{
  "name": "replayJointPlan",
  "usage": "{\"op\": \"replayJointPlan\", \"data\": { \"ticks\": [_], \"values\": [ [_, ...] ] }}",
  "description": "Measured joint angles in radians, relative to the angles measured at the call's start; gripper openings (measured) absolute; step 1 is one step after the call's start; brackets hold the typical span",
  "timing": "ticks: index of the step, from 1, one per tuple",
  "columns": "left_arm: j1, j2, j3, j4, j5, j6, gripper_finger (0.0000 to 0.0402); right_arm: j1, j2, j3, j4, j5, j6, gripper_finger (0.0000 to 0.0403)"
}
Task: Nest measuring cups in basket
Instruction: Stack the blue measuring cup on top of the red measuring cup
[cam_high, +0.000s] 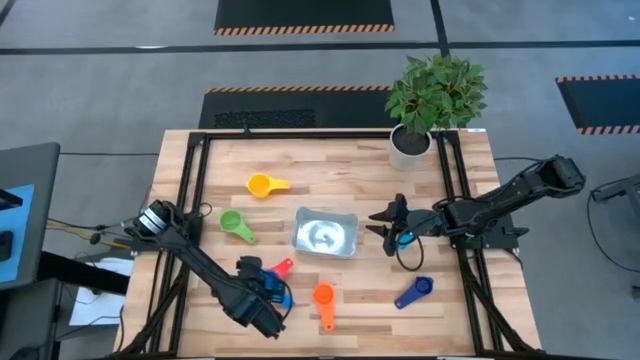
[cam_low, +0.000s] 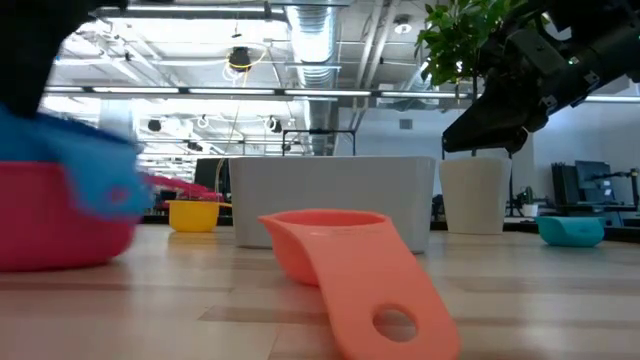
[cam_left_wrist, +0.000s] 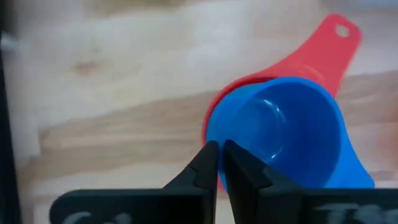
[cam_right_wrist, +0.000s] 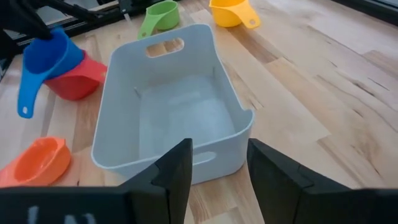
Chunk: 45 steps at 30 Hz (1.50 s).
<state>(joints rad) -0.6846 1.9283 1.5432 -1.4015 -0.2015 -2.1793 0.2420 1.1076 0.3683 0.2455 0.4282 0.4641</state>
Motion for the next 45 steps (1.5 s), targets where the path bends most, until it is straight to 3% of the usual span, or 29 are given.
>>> {"op": "replayJointPlan", "data": {
  "ticks": [10, 19, 23, 26, 29, 32, 40, 45],
  "values": [
    [0.000, -0.011, -0.022, -0.091, 0.092, 0.157, 0.0064, 0.000, 0.000, 0.000, 0.002, 0.000, 0.000, 0.0184],
    [0.002, -0.087, -0.022, -0.095, 0.070, 0.114, 0.0135, 0.000, 0.000, 0.000, 0.002, 0.000, 0.000, 0.0179],
    [-0.001, -0.117, -0.021, 0.056, -0.030, 0.393, 0.0152, 0.000, 0.000, 0.000, 0.001, 0.000, 0.000, 0.0178],
    [-0.001, -0.114, -0.021, 0.268, -0.060, 0.732, 0.0146, 0.000, 0.000, 0.000, -0.005, -0.007, 0.000, 0.0181],
    [-0.001, -0.094, -0.020, 0.450, 0.078, 0.998, 0.0125, 0.000, 0.000, 0.000, -0.006, -0.007, 0.000, 0.0182],
    [-0.005, -0.066, -0.021, 0.489, 0.183, 1.036, 0.0098, 0.000, 0.000, 0.000, -0.006, -0.008, 0.000, 0.0179],
    [0.003, 0.025, -0.023, 0.484, 0.241, 1.062, 0.0034, 0.000, 0.000, 0.000, -0.007, -0.012, -0.001, 0.0169],
    [0.020, 0.051, -0.023, 0.487, 0.190, 1.119, 0.0016, 0.000, 0.000, 0.000, -0.006, -0.012, -0.002, 0.0170]
  ]
}}
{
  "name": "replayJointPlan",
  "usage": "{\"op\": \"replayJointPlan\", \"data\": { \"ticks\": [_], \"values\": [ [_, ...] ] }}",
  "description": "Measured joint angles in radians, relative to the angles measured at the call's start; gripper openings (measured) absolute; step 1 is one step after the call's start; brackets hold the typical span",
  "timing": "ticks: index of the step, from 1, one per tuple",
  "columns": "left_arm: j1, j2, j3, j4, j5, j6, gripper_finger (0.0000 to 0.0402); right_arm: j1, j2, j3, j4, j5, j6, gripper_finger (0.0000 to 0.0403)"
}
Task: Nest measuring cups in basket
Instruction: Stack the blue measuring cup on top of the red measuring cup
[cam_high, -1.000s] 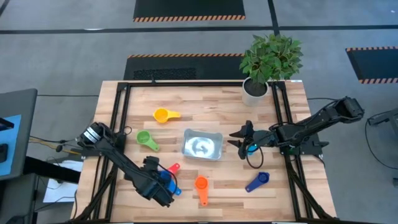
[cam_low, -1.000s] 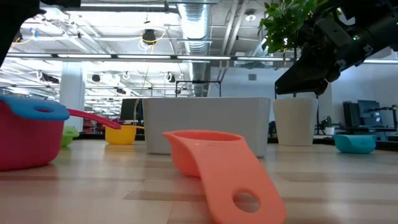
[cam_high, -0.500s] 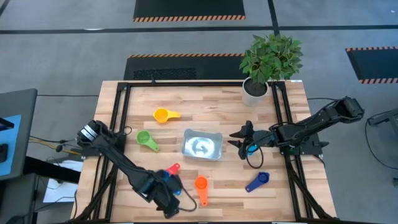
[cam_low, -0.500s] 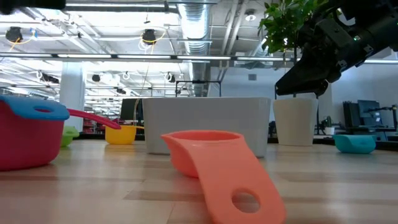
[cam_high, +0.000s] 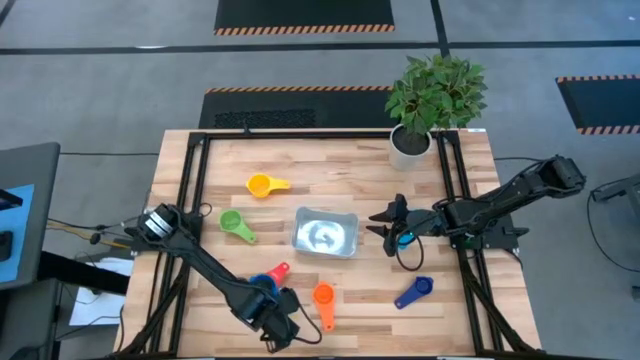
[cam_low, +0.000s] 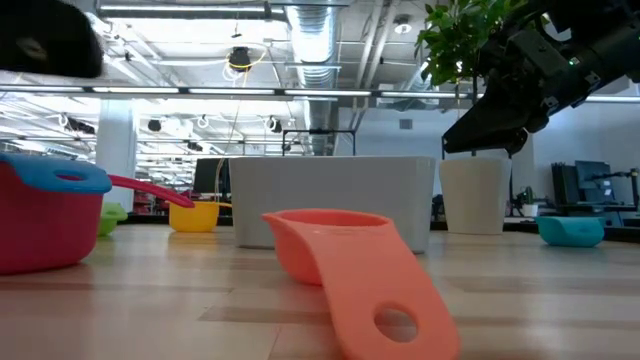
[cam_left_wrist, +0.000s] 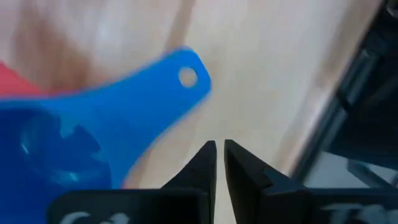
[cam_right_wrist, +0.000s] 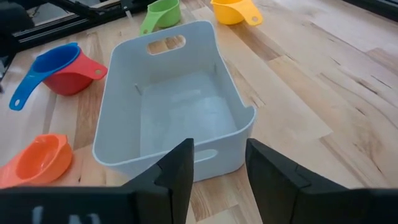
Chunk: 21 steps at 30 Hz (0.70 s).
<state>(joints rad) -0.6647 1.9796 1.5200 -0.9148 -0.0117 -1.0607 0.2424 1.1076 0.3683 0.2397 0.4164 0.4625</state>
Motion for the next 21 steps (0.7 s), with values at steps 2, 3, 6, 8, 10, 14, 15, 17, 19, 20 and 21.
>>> {"op": "replayJointPlan", "data": {
  "ticks": [2, 3, 6, 8, 10, 14, 15, 17, 19, 20, 21],
  "values": [
    [0.013, 0.006, -0.002, -0.021, -0.071, 0.023, 0.0014, 0.000, 0.000, 0.000, 0.000, 0.000, 0.000, 0.0171],
    [0.022, 0.006, -0.002, -0.031, -0.104, 0.028, 0.0014, 0.000, 0.000, 0.000, -0.001, 0.000, 0.000, 0.0172],
    [0.053, 0.005, 0.004, -0.111, -0.194, -0.022, 0.0014, 0.002, 0.000, 0.000, 0.000, 0.000, 0.000, 0.0173],
    [0.069, 0.003, 0.020, -0.205, -0.235, -0.066, 0.0014, 0.002, 0.000, 0.000, -0.001, 0.000, -0.003, 0.0172],
    [0.077, 0.002, 0.043, -0.279, -0.252, -0.092, 0.0014, 0.002, 0.000, 0.000, 0.000, 0.000, -0.003, 0.0169],
    [0.079, 0.002, 0.102, -0.473, -0.324, -0.183, 0.0014, 0.002, 0.000, 0.000, 0.000, 0.000, -0.003, 0.0166],
    [0.079, 0.002, 0.120, -0.536, -0.348, -0.229, 0.0014, 0.002, 0.000, 0.000, 0.000, 0.000, -0.003, 0.0166],
    [0.079, 0.000, 0.152, -0.678, -0.392, -0.338, 0.0014, 0.002, 0.000, 0.000, 0.000, 0.000, -0.002, 0.0167],
    [0.087, -0.023, 0.138, -0.637, -0.411, -0.378, 0.0013, 0.006, 0.000, 0.000, 0.000, 0.000, -0.002, 0.0169],
    [0.087, -0.039, 0.115, -0.641, -0.406, -0.410, 0.0013, 0.009, 0.000, 0.000, 0.000, 0.000, -0.002, 0.0170],
    [0.091, -0.050, 0.101, -0.657, -0.384, -0.446, 0.0013, 0.013, 0.000, 0.000, 0.000, 0.000, -0.002, 0.0171]
  ]
}}
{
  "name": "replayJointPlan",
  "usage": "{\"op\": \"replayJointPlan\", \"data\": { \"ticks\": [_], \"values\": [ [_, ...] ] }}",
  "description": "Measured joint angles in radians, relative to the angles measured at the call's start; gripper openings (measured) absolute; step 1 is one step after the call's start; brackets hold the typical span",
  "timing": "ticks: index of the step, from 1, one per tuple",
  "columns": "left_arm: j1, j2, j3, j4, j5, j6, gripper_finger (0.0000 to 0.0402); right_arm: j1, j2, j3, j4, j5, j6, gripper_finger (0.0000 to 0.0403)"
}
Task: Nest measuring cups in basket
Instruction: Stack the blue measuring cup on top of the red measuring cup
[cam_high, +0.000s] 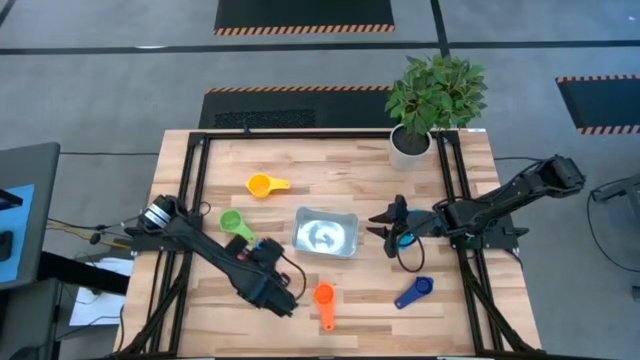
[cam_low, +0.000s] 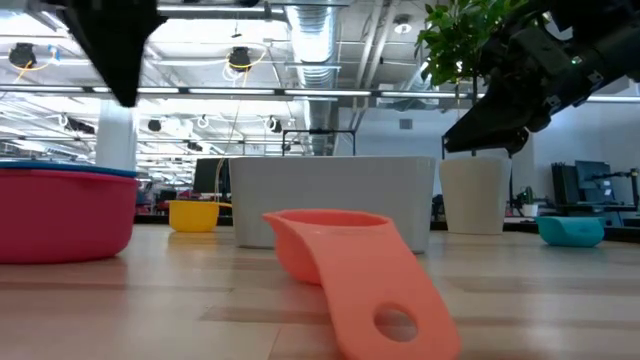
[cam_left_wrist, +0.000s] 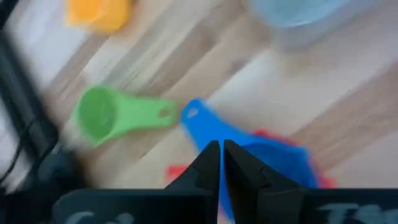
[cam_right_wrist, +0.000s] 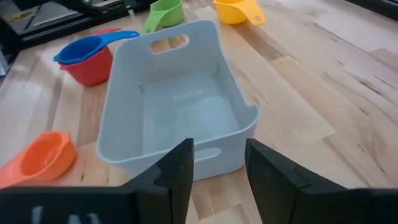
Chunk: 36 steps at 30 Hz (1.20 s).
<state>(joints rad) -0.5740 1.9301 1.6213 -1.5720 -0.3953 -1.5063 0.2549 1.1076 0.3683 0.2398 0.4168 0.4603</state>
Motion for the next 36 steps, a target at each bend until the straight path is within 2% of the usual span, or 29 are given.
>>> {"op": "replayJointPlan", "data": {
  "ticks": [6, 8, 15, 17, 26, 29, 36],
  "values": [
    [-0.009, -0.016, -0.107, 0.028, 0.136, -0.015, 0.0013, 0.023, 0.000, 0.000, 0.001, 0.000, 0.000, 0.0167],
    [-0.021, -0.019, -0.141, 0.026, 0.159, 0.042, 0.0013, 0.023, 0.000, 0.000, 0.005, 0.000, 0.000, 0.0165],
    [-0.015, -0.023, -0.190, 0.057, 0.131, 0.220, 0.0013, 0.018, 0.000, 0.000, 0.015, 0.000, -0.005, 0.0164],
    [0.002, -0.024, -0.207, 0.073, 0.163, 0.251, 0.0013, 0.018, 0.000, 0.000, 0.019, 0.000, -0.006, 0.0162],
    [0.022, -0.024, -0.340, 0.382, 0.301, 0.293, 0.0013, 0.027, 0.000, 0.000, 0.022, -0.001, -0.009, 0.0152],
    [0.030, -0.022, -0.335, 0.460, 0.338, 0.294, 0.0013, 0.027, 0.000, 0.000, 0.025, -0.001, -0.014, 0.0150],
    [0.065, -0.023, -0.214, 0.426, 0.334, 0.307, 0.0013, 0.026, 0.000, 0.000, 0.027, -0.001, -0.016, 0.0149]
  ]
}}
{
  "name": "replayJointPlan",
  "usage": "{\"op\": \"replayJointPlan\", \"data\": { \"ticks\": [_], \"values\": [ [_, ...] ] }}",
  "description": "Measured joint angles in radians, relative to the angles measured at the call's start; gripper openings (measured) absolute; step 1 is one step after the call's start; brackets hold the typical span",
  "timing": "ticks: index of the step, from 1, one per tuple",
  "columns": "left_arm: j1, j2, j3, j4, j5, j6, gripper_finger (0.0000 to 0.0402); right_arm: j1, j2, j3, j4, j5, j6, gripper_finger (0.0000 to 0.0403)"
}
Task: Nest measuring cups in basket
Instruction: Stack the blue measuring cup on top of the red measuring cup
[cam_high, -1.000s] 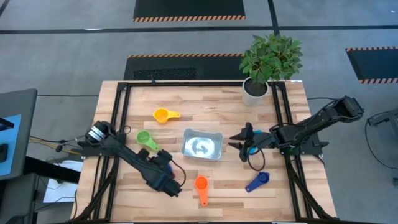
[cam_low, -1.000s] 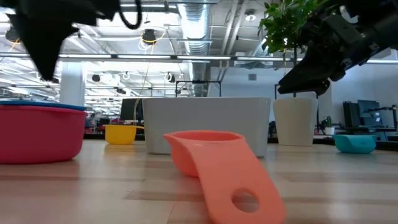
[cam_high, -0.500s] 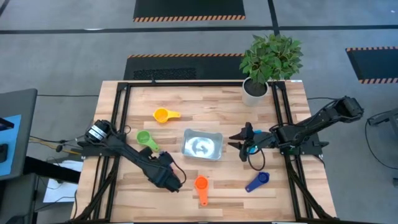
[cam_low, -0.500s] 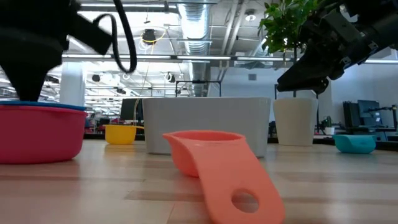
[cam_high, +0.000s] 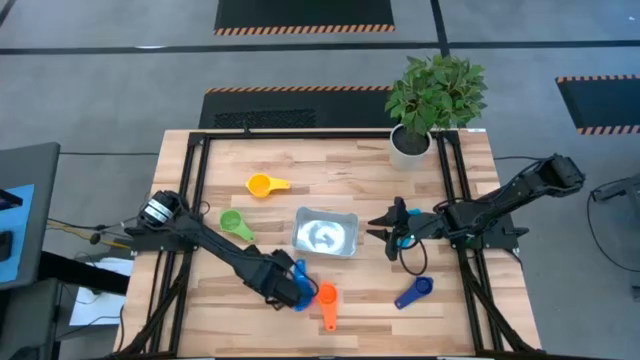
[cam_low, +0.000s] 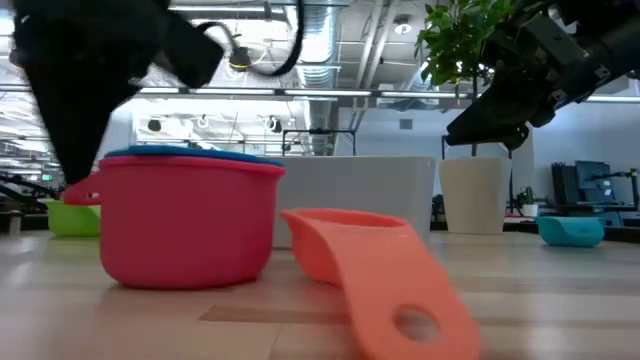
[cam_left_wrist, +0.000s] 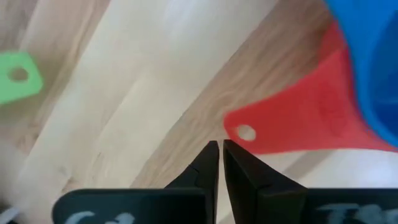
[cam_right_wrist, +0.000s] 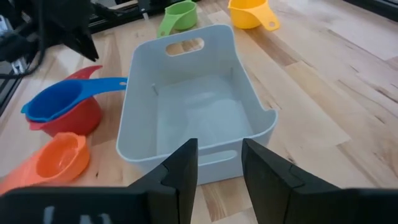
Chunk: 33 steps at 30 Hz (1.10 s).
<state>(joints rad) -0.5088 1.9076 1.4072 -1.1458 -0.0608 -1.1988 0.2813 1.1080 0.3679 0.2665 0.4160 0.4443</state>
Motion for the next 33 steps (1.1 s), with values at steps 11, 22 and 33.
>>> {"op": "replayJointPlan", "data": {
  "ticks": [11, 22, 33],
  "values": [
    [0.054, 0.000, 0.220, -0.169, -0.212, 0.258, 0.0013, 0.008, 0.065, 0.000, 0.186, -0.227, -0.020, 0.0126],
    [0.014, 0.004, 0.188, -0.078, 0.153, 0.621, 0.0013, 0.035, 0.389, 0.190, 0.328, -0.320, -0.160, 0.0055],
    [-0.099, 0.005, 0.044, 0.158, 0.036, 0.695, 0.0013, 0.030, 0.710, 0.519, 0.211, -0.336, -0.381, 0.0008]
  ]
}}
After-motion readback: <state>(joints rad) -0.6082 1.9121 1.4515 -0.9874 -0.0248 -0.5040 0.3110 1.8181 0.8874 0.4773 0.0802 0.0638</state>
